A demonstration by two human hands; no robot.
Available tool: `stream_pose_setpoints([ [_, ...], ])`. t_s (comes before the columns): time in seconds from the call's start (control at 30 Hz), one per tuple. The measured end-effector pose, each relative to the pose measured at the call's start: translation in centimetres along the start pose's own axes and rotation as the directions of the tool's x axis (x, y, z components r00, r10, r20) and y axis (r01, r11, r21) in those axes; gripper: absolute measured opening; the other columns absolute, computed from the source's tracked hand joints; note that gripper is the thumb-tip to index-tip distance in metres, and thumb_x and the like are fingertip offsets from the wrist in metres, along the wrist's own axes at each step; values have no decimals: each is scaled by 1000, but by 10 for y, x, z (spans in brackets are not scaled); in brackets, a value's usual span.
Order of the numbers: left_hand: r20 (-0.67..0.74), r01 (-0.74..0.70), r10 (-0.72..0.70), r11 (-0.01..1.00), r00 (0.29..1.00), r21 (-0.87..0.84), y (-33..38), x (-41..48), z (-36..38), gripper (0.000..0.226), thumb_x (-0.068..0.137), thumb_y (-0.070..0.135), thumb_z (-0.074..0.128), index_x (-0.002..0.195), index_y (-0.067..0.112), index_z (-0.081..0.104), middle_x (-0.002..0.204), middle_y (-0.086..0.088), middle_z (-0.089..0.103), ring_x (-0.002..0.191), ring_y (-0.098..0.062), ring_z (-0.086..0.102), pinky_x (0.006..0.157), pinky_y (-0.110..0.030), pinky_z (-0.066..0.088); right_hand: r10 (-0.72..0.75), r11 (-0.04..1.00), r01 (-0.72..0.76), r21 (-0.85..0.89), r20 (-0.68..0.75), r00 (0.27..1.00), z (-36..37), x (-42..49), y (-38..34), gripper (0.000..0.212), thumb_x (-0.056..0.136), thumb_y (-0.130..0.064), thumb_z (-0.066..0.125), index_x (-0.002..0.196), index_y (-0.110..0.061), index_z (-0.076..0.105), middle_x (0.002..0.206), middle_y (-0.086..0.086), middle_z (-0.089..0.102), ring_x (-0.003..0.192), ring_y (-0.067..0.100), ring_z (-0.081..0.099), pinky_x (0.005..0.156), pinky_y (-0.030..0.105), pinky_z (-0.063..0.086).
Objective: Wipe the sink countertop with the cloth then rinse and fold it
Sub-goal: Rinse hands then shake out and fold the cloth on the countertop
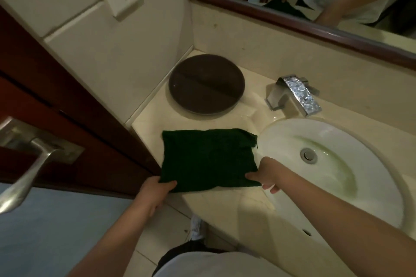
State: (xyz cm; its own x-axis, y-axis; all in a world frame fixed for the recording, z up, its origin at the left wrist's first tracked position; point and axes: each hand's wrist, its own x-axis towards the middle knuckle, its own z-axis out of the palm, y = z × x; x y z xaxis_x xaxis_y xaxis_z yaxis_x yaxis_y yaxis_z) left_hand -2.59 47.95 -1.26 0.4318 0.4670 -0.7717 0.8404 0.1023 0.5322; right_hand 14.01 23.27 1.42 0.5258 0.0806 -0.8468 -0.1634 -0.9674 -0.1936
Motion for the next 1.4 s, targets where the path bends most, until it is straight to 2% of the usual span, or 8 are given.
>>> stream_pose_setpoints([
  [0.2, 1, -170, 177, 950, 984, -263, 48, -19, -1, 30, 88, 2, 58, 117, 11, 57, 92, -6, 63, 69, -15, 57, 60, -27, 47, -43, 981, 45, 189, -13, 999, -7, -10, -1, 28, 93, -23, 54, 116, -6, 56, 88, 2, 57, 80, 15, 60, 69, 27, 55],
  [0.4, 2, -373, 376, 920, 926, -123, 102, -35, 13, 39, 83, 1, 61, 120, 9, 53, 95, -10, 60, 73, -19, 59, 58, -29, 50, -227, 801, 244, 547, -100, 969, -31, -35, -19, 26, 94, -14, 53, 118, -6, 52, 96, 19, 69, 77, 30, 72, 72, 38, 62],
  [0.53, 61, -497, 495, 868, 867, 13, 134, -52, 23, 35, 82, 7, 65, 116, 14, 55, 97, -6, 60, 79, -19, 61, 60, -27, 51, -470, 793, 561, 237, -346, 812, -52, -63, -41, 20, 92, -17, 53, 110, -18, 46, 82, 10, 64, 62, 20, 62, 58, 31, 57],
  [0.73, 318, -639, 589, 766, 743, 74, 172, -85, 34, 25, 81, 5, 65, 102, 18, 64, 85, -1, 66, 73, -13, 63, 59, -24, 47, -738, 606, 795, -11, -380, 557, -74, -113, -67, 16, 90, -17, 57, 104, -25, 50, 77, 0, 67, 63, 13, 66, 59, 30, 59],
  [0.93, 531, -638, 538, 770, 655, 6, 192, -97, 27, 35, 76, -3, 59, 108, 10, 65, 99, -11, 72, 99, -27, 69, 93, -47, 54, -743, 587, 772, 241, -218, 633, -92, -129, -63, 43, 82, 1, 59, 118, -23, 53, 103, 4, 67, 85, 21, 72, 76, 36, 61],
  [1.2, 589, -625, 535, 778, 605, -65, 207, -104, 23, 45, 68, -2, 54, 111, 2, 65, 101, -20, 71, 102, -34, 68, 99, -52, 48, -762, 607, 784, -128, -374, 529, -97, -126, -63, 22, 82, -19, 72, 98, -28, 60, 72, -11, 71, 61, -5, 66, 55, 10, 47],
  [1.3, 519, -637, 584, 765, 625, -94, 195, -99, 18, 64, 74, 9, 67, 135, 11, 48, 102, -8, 68, 102, -26, 66, 91, -41, 51, -730, 581, 813, 27, -425, 535, -96, -121, -64, 14, 85, -16, 69, 92, -22, 59, 69, -1, 74, 63, 7, 71, 66, 27, 59],
  [1.4, 309, -742, 678, 641, 666, 193, 160, -88, 27, 85, 70, 41, 78, 140, 32, 32, 119, 7, 52, 107, -9, 55, 88, -27, 47, -664, 553, 808, 203, -479, 574, -95, -115, -65, 12, 88, -14, 68, 90, -21, 58, 68, 2, 74, 63, 19, 73, 68, 40, 62],
])
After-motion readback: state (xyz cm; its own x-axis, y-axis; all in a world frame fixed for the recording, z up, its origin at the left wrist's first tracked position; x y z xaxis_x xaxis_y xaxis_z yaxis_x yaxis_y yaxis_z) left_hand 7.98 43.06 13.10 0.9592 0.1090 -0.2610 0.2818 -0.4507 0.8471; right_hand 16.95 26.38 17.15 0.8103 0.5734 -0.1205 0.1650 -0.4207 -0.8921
